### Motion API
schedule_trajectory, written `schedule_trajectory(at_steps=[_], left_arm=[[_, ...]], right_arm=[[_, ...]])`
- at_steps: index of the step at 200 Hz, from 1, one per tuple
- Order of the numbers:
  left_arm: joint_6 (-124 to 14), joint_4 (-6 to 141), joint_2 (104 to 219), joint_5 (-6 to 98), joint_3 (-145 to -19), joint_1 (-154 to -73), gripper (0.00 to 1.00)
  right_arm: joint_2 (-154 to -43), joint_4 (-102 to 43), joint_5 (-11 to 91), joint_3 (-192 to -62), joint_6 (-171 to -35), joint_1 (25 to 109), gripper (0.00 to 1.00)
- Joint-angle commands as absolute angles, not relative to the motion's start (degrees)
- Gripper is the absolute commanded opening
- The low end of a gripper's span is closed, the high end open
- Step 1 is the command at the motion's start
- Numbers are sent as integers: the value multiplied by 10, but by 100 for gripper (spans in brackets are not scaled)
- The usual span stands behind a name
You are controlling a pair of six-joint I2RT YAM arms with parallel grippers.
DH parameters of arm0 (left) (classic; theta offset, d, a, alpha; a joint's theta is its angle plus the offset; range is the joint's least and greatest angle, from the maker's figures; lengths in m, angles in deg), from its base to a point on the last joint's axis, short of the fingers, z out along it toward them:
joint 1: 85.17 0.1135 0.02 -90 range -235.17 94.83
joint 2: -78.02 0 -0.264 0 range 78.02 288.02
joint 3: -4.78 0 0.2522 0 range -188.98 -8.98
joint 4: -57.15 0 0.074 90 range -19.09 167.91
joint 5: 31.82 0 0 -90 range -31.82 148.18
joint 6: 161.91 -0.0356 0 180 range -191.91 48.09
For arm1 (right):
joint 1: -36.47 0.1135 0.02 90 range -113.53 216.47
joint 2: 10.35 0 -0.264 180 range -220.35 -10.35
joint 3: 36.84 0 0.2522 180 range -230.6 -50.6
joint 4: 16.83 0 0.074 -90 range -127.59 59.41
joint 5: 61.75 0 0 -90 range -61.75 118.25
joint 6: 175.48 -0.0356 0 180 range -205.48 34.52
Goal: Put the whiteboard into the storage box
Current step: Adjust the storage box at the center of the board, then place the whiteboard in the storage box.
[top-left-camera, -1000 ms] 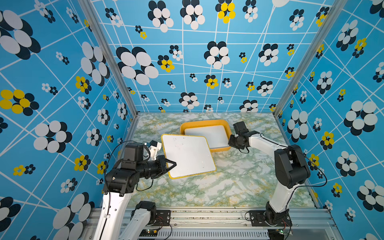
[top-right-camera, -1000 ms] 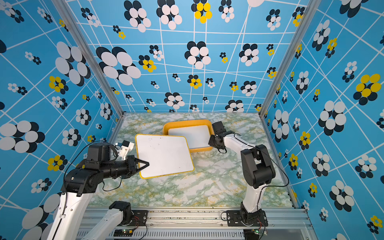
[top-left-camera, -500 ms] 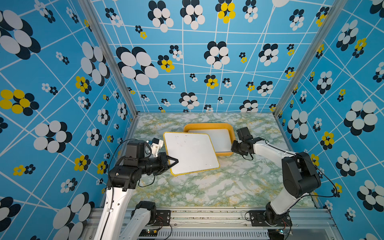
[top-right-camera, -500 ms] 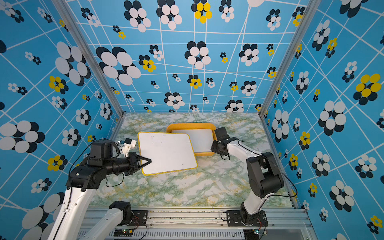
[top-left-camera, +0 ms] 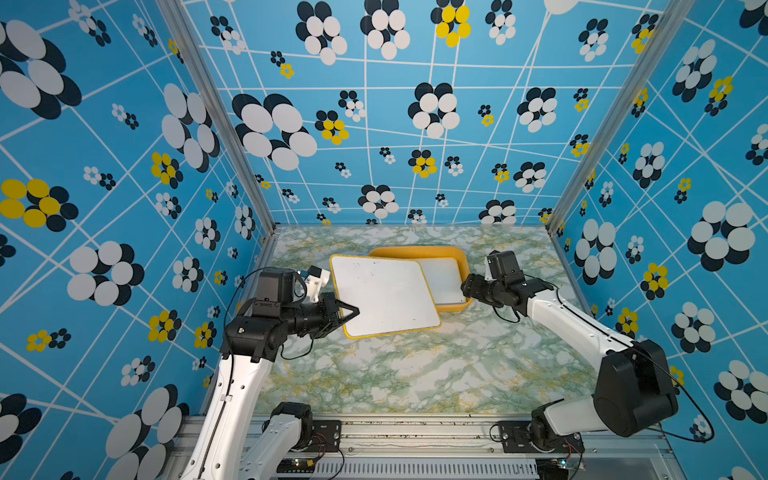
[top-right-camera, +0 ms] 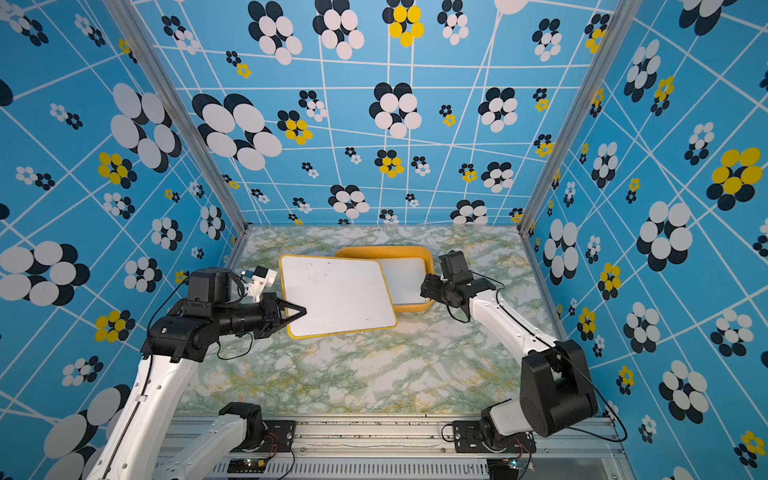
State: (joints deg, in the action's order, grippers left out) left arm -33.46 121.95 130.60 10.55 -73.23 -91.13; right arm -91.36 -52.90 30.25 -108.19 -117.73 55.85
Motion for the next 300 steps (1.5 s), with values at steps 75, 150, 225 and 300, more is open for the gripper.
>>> schedule_trajectory(at_steps=[75, 150, 225, 300], left_arm=[[-399, 1193, 1419, 114, -841, -956, 0], [-410, 1175, 1549, 191, -917, -1017, 0], [-410, 1171, 1646, 239, -980, -1050, 0], [-388, 1142, 1698, 227, -1000, -1053, 0]], right_arm=[[-748, -618, 253, -1007, -1131, 561, 83], [-699, -663, 234, -1000, -1079, 561, 88], [-667, -692, 236, -1002, -1059, 560, 92], [-651, -694, 228, -986, -1051, 559, 95]])
